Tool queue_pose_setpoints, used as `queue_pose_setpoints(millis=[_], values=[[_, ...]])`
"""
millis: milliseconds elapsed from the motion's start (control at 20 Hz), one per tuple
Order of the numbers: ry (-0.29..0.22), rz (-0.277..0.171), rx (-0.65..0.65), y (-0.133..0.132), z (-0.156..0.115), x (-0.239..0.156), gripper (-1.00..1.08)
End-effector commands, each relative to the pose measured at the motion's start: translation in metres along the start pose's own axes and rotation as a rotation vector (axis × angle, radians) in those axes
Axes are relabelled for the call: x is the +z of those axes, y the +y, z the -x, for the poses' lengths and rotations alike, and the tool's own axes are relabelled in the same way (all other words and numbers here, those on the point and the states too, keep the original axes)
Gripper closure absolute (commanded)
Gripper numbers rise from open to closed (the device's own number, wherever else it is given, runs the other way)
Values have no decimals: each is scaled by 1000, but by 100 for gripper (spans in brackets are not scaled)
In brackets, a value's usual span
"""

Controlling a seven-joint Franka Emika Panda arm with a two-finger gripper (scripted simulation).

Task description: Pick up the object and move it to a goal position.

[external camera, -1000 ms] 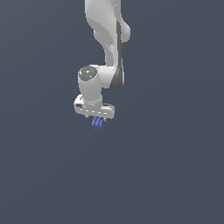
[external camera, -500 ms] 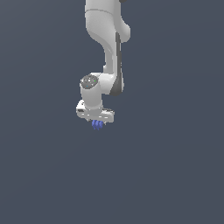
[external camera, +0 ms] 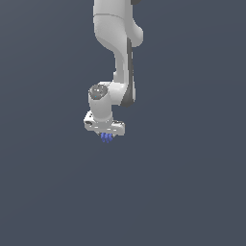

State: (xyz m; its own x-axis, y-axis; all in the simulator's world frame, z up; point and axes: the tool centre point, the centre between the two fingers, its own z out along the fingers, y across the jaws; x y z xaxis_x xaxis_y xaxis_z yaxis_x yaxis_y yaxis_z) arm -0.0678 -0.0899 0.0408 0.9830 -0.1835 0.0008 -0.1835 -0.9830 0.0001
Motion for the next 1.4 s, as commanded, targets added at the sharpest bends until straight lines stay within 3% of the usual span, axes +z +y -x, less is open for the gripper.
queue_pose_setpoints(millis=[0, 350, 650, 1000, 1350], values=[[-1, 0, -1, 0, 0, 1, 108], [0, 0, -1, -3, 1, -1, 108], [0, 0, -1, -27, 7, -9, 108], [0, 0, -1, -83, 21, -28, 108], [0, 1, -1, -164, 41, -56, 108]])
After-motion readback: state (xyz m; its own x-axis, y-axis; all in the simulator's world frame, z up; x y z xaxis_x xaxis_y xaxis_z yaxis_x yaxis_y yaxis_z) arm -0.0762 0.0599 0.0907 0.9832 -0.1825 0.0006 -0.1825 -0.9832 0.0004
